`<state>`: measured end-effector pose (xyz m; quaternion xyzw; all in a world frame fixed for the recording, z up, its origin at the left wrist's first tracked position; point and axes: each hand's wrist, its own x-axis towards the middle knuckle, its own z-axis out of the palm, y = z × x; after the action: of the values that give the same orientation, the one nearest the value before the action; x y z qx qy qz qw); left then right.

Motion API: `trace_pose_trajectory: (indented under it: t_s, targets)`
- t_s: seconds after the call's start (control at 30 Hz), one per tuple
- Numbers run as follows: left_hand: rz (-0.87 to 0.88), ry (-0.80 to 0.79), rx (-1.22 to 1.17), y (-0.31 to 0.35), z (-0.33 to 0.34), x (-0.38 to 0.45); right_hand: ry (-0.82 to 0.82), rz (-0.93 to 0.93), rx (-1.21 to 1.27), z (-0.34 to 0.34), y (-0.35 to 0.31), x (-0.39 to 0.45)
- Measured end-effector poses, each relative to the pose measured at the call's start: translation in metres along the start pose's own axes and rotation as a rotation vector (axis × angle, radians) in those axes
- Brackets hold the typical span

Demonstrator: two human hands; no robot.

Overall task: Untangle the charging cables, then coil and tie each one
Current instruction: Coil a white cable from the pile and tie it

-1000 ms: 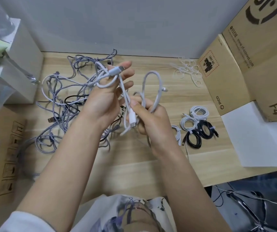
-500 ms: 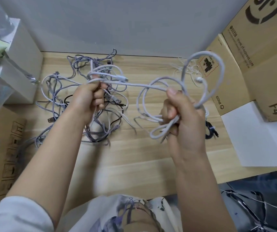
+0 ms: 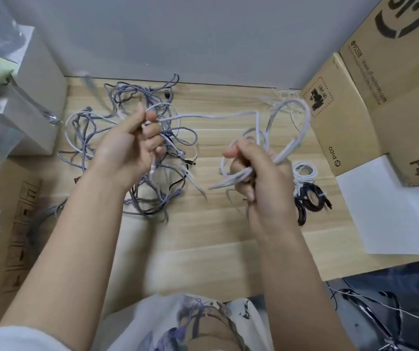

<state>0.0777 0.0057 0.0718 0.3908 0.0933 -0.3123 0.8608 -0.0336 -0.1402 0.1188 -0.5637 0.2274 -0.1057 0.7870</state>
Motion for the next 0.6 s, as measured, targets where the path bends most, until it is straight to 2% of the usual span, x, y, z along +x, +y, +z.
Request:
trace_pose_trajectory:
  t_s: [0.2,0.3,0.37,0.47,0.6]
  targets:
    - [-0.124,-0.452,0.005,-0.013,0.028,-0.026,-0.083,0.170,-0.056,0.008,0.020,0.005]
    - [-0.208,-0.633,0.042,-0.023,0.023,-0.030,-0.143,0.191,0.067,0.010,0.024,0.006]
    - [-0.226,-0.613,0.100,-0.029,0.018,-0.030,-0.098,0.199,0.177,0.008,0.022,0.008]
    - [-0.197,-0.455,0.129,-0.032,0.015,-0.029,-0.005,0.153,0.273,0.007,0.018,0.009]
    - [-0.115,-0.178,0.154,-0.029,0.011,-0.018,0.075,0.050,0.170,0.000,0.012,0.006]
